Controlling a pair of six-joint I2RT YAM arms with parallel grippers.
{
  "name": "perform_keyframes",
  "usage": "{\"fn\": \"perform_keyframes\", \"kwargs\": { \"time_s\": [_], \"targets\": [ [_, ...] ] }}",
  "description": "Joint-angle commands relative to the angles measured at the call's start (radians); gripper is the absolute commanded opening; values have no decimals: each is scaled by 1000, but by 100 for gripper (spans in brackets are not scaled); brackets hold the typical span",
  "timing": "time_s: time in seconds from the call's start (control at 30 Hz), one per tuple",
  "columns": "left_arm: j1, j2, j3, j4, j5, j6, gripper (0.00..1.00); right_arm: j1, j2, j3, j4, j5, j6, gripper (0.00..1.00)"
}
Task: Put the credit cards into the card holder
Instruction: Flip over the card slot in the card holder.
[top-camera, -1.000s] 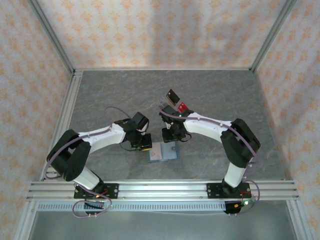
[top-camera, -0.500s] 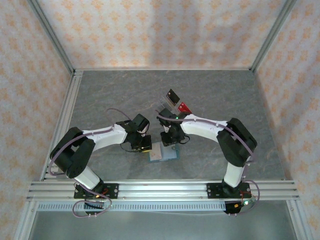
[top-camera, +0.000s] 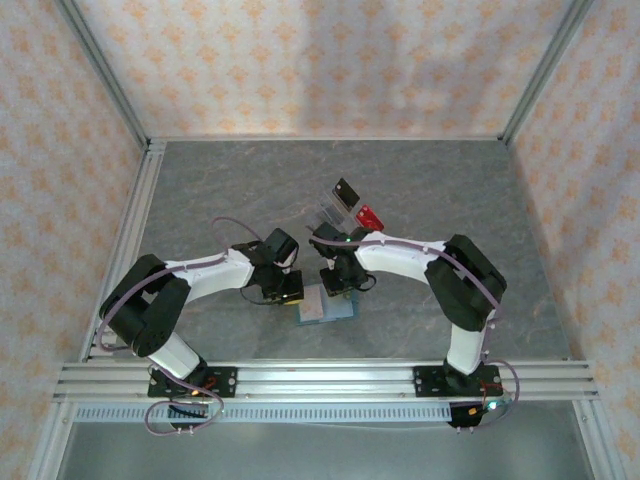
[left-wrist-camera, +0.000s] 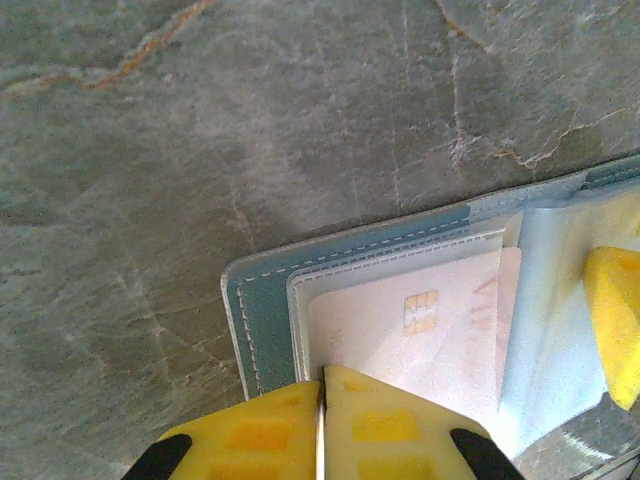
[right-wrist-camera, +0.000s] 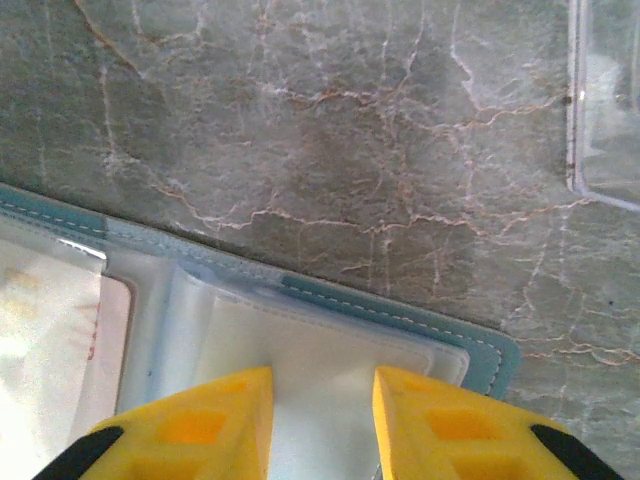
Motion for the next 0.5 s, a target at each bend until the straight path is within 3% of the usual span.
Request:
{"fn": "perform_keyframes", "kwargs": {
  "time_s": [0.0,0.2,0.47],
  "targets": [
    [1,2,-32,-15,-26,23,9,17,40,1,-37,69,-12,32],
    [1,3,-40,-8,-25,24,9,43,65,-30,-26,86,2,31],
    [0,7,-48,0,-21,27,9,56,81,-62,5,71,37,17]
  ]
}}
